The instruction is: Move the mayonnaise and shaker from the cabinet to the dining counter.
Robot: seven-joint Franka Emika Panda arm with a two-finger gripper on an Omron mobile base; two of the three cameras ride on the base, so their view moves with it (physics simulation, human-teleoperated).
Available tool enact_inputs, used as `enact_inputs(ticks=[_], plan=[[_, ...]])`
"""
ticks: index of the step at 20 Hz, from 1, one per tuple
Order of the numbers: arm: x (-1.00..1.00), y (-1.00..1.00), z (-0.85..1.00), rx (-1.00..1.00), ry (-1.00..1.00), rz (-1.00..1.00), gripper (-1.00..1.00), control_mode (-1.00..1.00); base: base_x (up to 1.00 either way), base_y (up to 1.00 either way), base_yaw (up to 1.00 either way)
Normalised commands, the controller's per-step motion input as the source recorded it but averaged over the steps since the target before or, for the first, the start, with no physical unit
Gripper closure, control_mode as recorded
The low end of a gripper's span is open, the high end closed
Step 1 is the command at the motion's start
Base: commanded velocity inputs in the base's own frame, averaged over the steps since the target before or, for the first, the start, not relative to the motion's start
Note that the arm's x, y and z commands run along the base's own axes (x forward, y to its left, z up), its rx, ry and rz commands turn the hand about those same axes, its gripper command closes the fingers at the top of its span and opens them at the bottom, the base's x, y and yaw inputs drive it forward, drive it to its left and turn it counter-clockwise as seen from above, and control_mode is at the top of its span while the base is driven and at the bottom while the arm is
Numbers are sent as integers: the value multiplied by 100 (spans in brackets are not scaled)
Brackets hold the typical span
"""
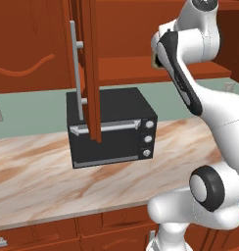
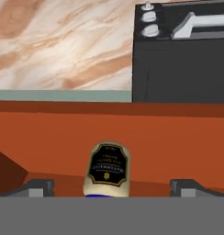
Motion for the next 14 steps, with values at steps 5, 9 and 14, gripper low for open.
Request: enact_inputs(ticks=[5,9,14], plan=[[51,-18,0,0,0,-6,-100,-100,0,0,0],[46,-7,0,0,0,-4,-100,-100,0,0,0],[52,-1,-2,0,0,-2,-100,-100,0,0,0]])
